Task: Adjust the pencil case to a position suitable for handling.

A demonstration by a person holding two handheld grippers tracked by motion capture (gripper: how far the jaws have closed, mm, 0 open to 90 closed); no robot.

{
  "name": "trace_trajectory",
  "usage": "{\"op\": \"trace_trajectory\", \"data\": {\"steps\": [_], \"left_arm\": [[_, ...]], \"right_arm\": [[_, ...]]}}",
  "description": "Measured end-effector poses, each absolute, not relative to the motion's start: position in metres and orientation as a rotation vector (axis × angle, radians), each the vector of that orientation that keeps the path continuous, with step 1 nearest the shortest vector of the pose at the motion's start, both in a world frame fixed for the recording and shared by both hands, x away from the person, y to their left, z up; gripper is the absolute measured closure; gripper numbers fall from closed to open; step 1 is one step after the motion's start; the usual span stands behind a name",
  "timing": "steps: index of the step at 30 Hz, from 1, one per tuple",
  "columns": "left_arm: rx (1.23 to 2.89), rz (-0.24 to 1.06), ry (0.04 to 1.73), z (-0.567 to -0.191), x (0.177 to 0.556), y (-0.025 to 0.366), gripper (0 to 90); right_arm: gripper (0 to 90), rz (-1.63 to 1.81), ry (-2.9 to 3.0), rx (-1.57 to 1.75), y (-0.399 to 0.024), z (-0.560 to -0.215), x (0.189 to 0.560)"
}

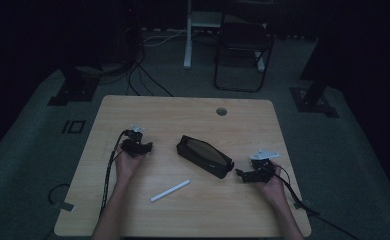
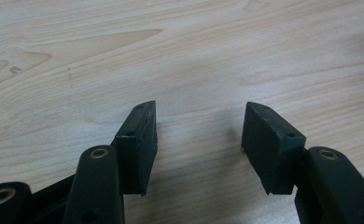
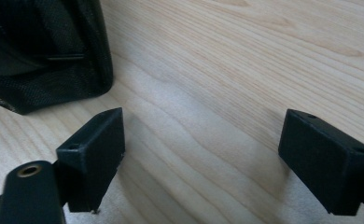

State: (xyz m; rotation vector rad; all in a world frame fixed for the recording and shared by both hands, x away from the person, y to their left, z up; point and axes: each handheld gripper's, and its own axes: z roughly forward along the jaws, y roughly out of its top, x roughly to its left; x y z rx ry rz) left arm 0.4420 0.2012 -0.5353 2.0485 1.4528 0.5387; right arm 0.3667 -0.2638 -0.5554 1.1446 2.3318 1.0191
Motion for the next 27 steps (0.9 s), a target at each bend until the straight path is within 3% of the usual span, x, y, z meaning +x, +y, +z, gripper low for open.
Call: {"op": "trace_trajectory", "data": {"steps": [4,9,18,27], "left_arm": [[2.059,0.534,1.433,-0.533,0.44,0.198,45.1],[2.055,0.567,1.359,-0.523,0.433,0.187,45.3],[2.002,0.562,1.246,-0.5,0.421,0.171,45.6],[1.98,0.552,1.162,-0.48,0.417,0.155,45.3]], "right_arm": [[17.3,1.017,2.323,1.157,-0.264,-0.555,0.365],[32.2,1.032,2.302,1.166,-0.267,-0.553,0.359],[41.7,1.08,2.306,1.131,-0.257,-0.541,0.346],[42.1,1.185,2.293,1.108,-0.249,-0.527,0.327]]}}
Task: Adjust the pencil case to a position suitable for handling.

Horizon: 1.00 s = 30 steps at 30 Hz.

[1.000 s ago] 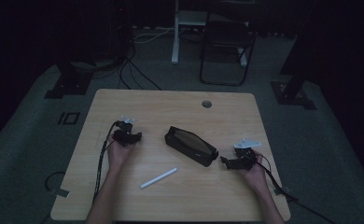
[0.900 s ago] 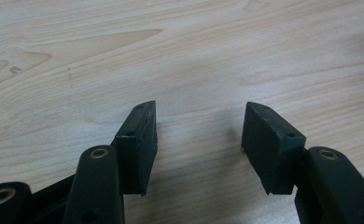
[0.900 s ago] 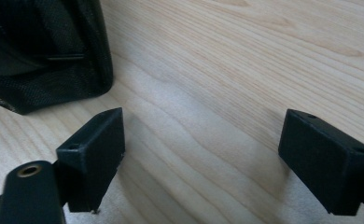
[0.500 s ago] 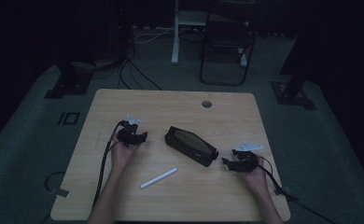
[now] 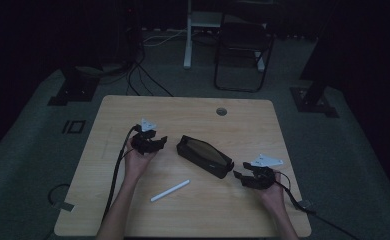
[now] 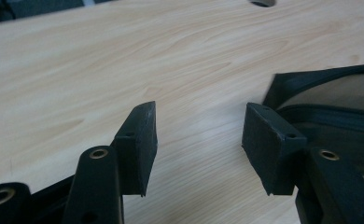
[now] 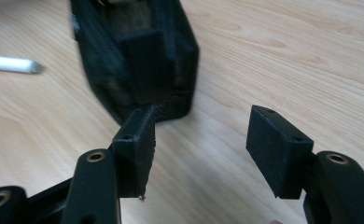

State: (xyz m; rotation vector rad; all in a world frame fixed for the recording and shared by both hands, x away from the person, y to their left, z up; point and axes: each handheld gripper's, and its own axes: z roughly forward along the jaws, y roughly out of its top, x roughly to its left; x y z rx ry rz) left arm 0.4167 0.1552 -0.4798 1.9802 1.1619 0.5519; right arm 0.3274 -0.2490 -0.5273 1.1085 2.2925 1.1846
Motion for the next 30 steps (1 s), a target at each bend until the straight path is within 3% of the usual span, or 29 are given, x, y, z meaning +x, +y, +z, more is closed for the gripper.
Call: {"op": "trace_trajectory", "data": {"steps": [10,17,30], "left_arm": [[2.014,0.54,1.041,-0.463,0.419,0.116,45.3],[2.059,0.482,1.067,-0.476,0.424,0.098,49.0],[2.095,0.475,1.082,-0.483,0.418,0.108,56.0]], "right_arm": [[42.1,1.222,2.29,1.044,-0.236,-0.515,0.319],[55.3,1.181,2.327,1.059,-0.227,-0.519,0.329],[61.9,1.209,2.366,1.043,-0.22,-0.524,0.345]]}}
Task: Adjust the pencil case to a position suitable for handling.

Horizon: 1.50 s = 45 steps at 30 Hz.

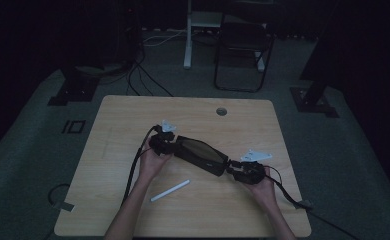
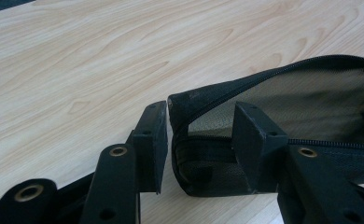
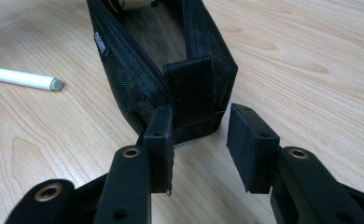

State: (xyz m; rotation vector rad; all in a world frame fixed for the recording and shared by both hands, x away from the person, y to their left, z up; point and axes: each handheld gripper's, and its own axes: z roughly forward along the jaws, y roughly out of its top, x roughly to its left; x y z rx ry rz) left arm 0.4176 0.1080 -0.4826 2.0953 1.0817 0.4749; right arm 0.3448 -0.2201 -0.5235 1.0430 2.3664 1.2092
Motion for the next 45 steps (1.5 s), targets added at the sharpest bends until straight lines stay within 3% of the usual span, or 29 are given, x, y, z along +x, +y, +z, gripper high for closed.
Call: {"op": "trace_trajectory", "data": {"steps": [9,22,33,45], "left_arm": [[2.118,0.494,1.087,-0.487,0.413,0.114,52.7],[2.055,0.581,0.975,-0.462,0.367,0.139,44.5],[2.161,0.545,0.851,-0.485,0.319,0.137,45.1],[2.323,0.421,0.753,-0.523,0.288,0.118,45.9]], "right_arm": [[62.9,1.202,2.397,0.982,-0.206,-0.523,0.348],[47.4,1.222,2.357,0.988,-0.214,-0.515,0.339],[46.3,1.203,2.364,0.963,-0.219,-0.515,0.326],[46.2,1.193,2.343,0.994,-0.234,-0.517,0.317]]}}
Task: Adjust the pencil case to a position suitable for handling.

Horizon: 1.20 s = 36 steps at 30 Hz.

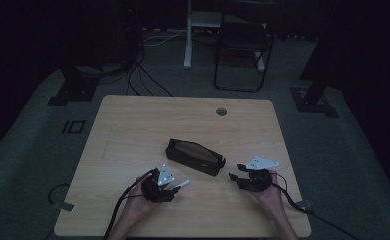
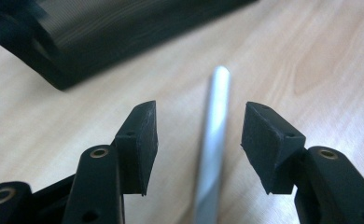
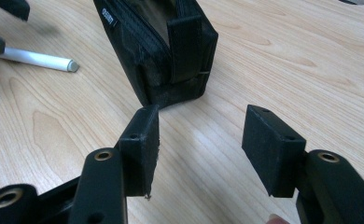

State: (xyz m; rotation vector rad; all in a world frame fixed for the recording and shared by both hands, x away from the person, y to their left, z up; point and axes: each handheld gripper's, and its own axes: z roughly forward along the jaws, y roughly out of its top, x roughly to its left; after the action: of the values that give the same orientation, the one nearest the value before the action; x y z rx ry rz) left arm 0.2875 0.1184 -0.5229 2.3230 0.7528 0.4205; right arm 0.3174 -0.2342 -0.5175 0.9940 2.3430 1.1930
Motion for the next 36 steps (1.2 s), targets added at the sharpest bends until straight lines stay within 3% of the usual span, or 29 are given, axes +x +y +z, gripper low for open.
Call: {"op": "trace_trajectory", "data": {"steps": [8,17,25,36], "left_arm": [[2.381,0.398,0.762,-0.535,0.282,0.117,49.3],[2.367,0.341,0.722,-0.536,0.282,0.107,76.8],[2.357,0.332,0.694,-0.538,0.286,0.099,78.2],[2.373,0.315,0.557,-0.539,0.3,0.044,78.2]], "right_arm": [[46.2,1.195,2.338,0.997,-0.237,-0.517,0.315],[46.1,1.199,2.345,0.976,-0.235,-0.516,0.313],[46.0,1.193,2.35,0.97,-0.235,-0.517,0.312],[45.3,1.193,2.335,0.967,-0.243,-0.514,0.309]]}}
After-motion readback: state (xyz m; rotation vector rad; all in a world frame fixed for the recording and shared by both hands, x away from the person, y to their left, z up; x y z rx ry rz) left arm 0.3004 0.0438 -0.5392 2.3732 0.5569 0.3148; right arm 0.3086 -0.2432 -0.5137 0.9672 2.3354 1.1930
